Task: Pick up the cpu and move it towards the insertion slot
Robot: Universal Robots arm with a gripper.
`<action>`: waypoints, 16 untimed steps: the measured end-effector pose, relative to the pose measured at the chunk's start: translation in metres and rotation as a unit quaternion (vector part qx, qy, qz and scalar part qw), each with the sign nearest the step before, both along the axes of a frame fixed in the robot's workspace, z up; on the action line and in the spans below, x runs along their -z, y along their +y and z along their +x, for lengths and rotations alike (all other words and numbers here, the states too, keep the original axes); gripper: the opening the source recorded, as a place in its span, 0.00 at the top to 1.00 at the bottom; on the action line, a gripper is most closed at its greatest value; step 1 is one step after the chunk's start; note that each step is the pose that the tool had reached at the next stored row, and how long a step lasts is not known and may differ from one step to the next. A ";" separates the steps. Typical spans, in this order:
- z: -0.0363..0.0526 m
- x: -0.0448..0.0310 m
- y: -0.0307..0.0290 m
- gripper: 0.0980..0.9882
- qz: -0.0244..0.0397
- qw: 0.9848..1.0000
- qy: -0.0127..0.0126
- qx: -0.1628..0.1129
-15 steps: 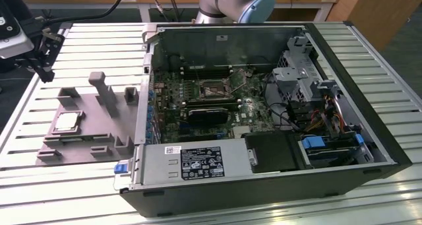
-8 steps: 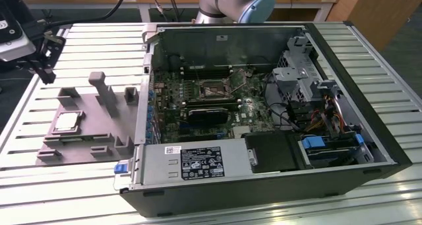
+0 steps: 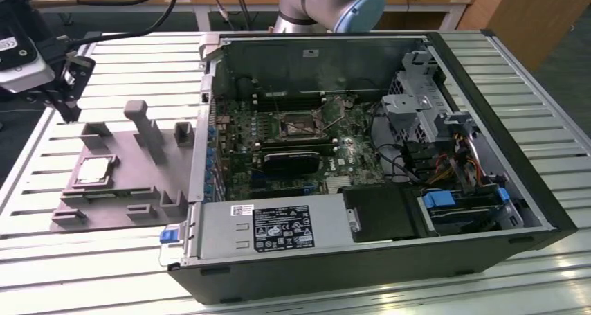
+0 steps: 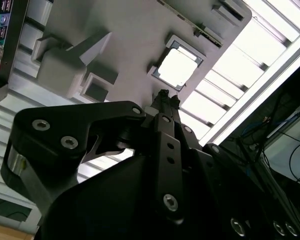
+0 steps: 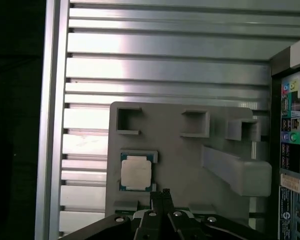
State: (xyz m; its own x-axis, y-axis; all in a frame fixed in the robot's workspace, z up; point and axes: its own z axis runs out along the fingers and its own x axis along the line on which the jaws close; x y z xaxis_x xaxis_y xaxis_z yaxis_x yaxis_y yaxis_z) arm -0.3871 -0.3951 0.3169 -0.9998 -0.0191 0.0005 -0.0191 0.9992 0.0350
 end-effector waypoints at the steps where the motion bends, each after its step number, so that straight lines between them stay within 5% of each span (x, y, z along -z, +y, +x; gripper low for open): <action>1: 0.0000 0.0013 -0.0001 1.00 0.000 1.000 0.000 0.000; 16: -0.0056 0.0253 -0.0047 1.00 0.000 1.000 0.000 0.000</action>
State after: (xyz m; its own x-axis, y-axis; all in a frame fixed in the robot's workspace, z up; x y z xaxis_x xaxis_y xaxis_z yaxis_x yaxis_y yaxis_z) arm -0.3928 -0.3998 0.2915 -0.9998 -0.0191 0.0003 -0.0191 0.9992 0.0350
